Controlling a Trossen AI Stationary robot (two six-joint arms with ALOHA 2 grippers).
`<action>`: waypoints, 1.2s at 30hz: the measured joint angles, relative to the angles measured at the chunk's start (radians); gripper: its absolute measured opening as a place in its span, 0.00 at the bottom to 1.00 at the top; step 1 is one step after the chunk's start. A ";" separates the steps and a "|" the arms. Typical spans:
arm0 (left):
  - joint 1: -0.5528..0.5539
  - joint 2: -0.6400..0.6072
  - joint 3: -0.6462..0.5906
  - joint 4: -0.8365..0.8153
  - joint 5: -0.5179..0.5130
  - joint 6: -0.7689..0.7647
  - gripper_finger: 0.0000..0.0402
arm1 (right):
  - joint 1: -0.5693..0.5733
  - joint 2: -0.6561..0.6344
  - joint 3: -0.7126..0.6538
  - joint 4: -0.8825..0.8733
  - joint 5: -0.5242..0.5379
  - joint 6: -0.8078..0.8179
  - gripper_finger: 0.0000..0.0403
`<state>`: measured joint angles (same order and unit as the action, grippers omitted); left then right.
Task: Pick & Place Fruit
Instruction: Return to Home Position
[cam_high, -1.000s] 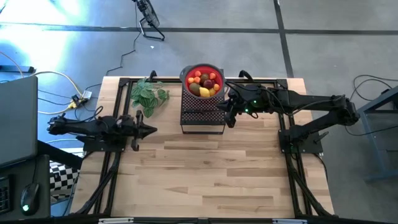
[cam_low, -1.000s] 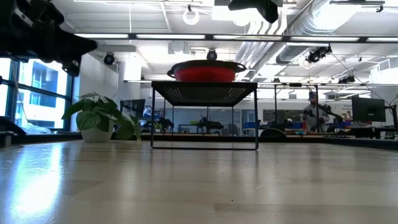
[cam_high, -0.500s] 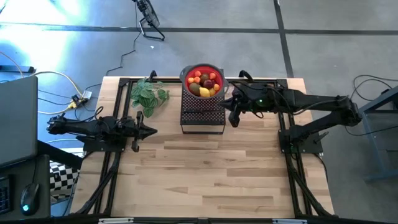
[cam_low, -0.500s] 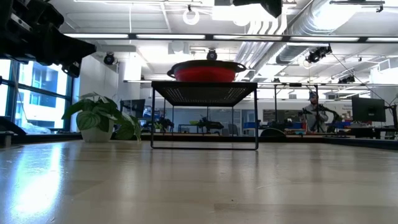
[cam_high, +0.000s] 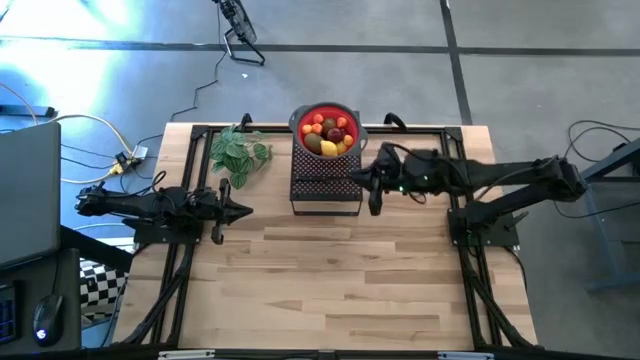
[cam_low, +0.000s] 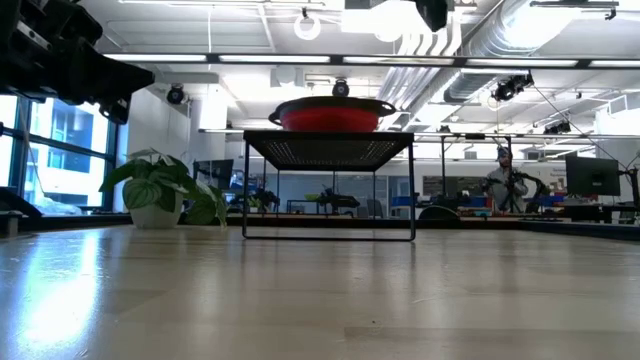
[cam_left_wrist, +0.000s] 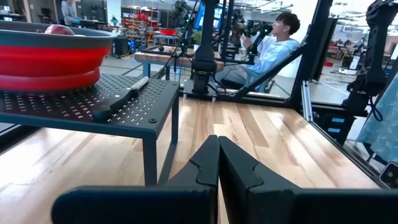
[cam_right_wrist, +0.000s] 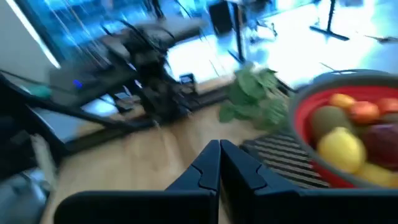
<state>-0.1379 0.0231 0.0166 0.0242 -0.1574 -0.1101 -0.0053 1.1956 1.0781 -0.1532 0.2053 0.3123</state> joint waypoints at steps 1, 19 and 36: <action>0.000 0.000 0.000 0.000 0.000 0.000 0.00 | 0.007 -0.016 -0.049 0.059 -0.001 0.016 0.01; 0.000 0.000 -0.001 0.000 0.000 0.000 0.00 | 0.025 -0.718 -0.609 0.294 0.014 0.107 0.01; 0.000 0.000 -0.001 0.000 0.000 0.000 0.00 | 0.025 -1.032 -0.672 0.051 -0.060 0.054 0.01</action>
<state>-0.1375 0.0231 0.0158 0.0242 -0.1570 -0.1101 0.0200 0.1636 0.4057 -0.1019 0.1454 0.3659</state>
